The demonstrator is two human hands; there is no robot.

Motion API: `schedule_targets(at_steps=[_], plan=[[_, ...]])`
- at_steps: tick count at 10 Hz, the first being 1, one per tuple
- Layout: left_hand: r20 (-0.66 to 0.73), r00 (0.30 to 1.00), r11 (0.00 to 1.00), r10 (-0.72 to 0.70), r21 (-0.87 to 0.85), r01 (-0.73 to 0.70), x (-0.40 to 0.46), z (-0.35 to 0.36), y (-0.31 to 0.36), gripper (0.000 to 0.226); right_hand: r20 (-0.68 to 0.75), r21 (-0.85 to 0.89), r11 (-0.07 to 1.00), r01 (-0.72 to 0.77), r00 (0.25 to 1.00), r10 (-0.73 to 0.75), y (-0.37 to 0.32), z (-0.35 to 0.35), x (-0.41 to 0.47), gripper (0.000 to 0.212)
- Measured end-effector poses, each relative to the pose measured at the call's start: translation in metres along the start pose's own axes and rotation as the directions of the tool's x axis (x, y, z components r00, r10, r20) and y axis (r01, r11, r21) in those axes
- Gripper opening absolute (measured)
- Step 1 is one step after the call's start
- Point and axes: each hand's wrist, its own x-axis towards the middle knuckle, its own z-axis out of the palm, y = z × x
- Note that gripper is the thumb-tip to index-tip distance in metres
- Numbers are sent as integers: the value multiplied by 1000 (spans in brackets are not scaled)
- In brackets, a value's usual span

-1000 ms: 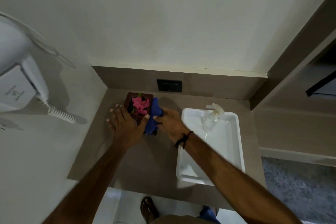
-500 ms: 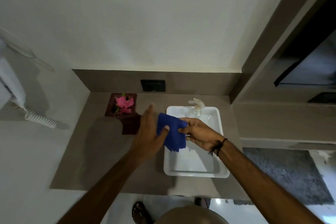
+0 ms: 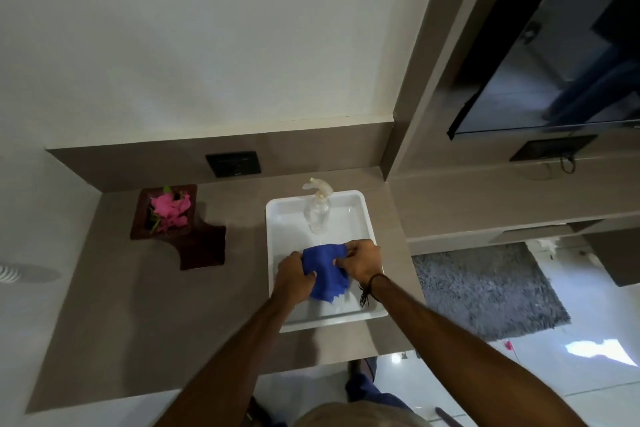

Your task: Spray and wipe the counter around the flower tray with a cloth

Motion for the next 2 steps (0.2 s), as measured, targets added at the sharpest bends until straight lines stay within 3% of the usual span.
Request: schedule_targets(at_steps=[1, 2], plan=[[7, 998, 985, 66, 156, -67, 0, 2, 0, 42, -28, -77, 994, 80, 996, -83, -1, 0, 1, 24], [-49, 995, 972, 83, 226, -70, 4, -12, 6, 42, -125, -89, 990, 114, 984, -124, -11, -19, 8, 42]])
